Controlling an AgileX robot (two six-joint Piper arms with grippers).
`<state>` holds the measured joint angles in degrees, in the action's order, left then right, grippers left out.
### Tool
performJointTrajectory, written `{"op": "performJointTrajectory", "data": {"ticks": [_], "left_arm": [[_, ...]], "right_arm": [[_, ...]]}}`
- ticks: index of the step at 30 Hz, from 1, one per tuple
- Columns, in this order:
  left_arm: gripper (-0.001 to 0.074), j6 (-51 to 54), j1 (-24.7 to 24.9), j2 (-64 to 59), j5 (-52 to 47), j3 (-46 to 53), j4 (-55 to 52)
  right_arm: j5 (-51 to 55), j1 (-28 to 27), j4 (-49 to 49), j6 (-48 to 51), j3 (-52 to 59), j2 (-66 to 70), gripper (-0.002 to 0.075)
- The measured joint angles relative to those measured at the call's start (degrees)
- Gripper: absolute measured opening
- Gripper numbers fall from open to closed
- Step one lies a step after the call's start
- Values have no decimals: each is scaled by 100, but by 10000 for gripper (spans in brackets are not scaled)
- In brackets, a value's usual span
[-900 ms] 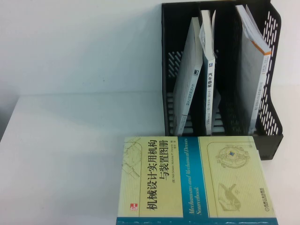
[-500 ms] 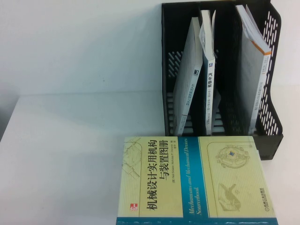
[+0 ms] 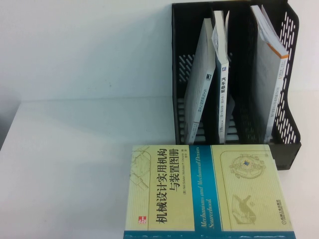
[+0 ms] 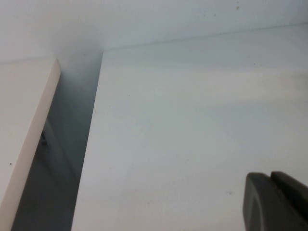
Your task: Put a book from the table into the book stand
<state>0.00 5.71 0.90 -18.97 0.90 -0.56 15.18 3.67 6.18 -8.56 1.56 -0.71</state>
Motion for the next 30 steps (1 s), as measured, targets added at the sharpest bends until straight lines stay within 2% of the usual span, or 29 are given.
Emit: {"op": "performJointTrajectory", "data": {"ticks": [6, 14, 20, 24, 30], "left_arm": [[-3, 0, 0, 0, 488, 33, -19], [-3, 0, 0, 0, 2395, 33, -32], [-3, 0, 0, 0, 3420, 33, -32], [-3, 0, 0, 0, 3830, 33, 56], [-3, -147, 0, 0, 3919, 33, 56]], "right_arm": [[-1008, 0, 0, 0, 0, 0, -3], [-2267, 0, 0, 36, 0, 0, -3], [-2886, 0, 0, 40, 0, 0, -3], [-3145, 0, 0, 30, 0, 0, -3], [-3397, 0, 0, 9, 0, 0, -3]]}}
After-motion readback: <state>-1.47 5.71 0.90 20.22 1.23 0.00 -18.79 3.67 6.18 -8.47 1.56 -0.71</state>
